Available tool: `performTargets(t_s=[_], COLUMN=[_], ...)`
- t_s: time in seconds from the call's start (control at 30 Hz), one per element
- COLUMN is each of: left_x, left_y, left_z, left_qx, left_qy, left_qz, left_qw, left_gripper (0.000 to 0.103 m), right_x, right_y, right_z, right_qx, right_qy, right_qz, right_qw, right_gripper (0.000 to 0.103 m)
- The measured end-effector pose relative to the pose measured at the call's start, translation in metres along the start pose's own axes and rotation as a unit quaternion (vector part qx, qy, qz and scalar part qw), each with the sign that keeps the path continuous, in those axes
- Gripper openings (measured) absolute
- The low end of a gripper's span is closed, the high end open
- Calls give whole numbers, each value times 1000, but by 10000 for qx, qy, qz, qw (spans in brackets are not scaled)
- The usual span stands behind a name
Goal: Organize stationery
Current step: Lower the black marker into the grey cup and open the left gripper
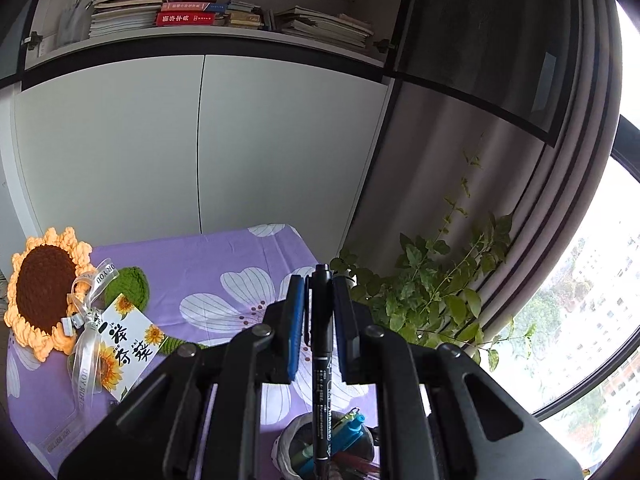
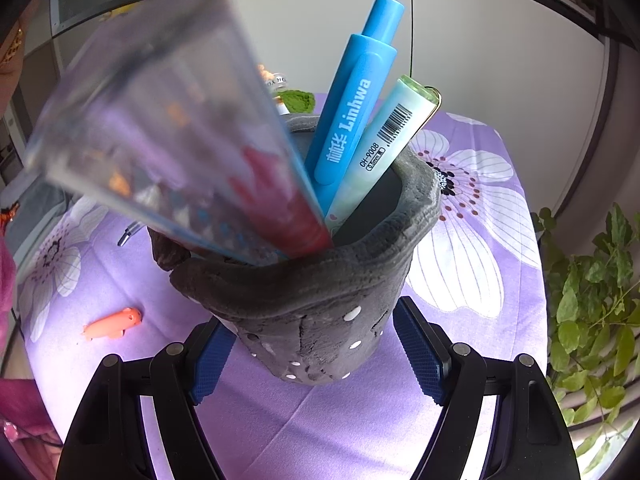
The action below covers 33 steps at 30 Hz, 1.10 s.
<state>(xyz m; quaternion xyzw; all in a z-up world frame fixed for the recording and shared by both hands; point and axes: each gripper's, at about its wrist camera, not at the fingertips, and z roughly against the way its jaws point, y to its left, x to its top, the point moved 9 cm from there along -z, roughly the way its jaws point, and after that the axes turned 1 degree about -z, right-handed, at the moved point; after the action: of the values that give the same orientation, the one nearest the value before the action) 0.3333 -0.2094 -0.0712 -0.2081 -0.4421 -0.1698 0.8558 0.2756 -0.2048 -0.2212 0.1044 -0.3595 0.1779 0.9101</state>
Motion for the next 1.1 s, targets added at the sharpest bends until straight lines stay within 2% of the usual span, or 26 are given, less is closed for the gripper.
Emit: performTargets(t_s=[0.13,0.33,0.63,0.8,0.87,0.97,1.1], left_x=[-5,-16,-27,-24,-22,-19,-23], left_y=[6,11,8,13,17,23,24], left_z=[-7,-5,15,11,11,9,3], left_qx=[46,-82,151,164,217,322,193], left_qy=[-121,-147,-441,-458,-506,-532,-396], left_qz=[72,228,-155,1,59,192,352], left_qw=[9999,9996,9988,9988,9985,9979,9984], left_gripper=[13,13,13,13,13,13,13], right_x=[0,0,2,3,3,-1,-1], right_y=[-2,-2,0,-3,-2,2,3], right_z=[2,5,5,5,5,3,1], right_qx=[12,16,40,6,48,54,70], right_qy=[-19,-20,6,-1,-18,27,63], right_qz=[-10,-12,75,47,48,25,-14], right_qw=[10000,10000,10000,10000,10000,10000,10000], right_gripper=[79,79,79,79,73,73,73])
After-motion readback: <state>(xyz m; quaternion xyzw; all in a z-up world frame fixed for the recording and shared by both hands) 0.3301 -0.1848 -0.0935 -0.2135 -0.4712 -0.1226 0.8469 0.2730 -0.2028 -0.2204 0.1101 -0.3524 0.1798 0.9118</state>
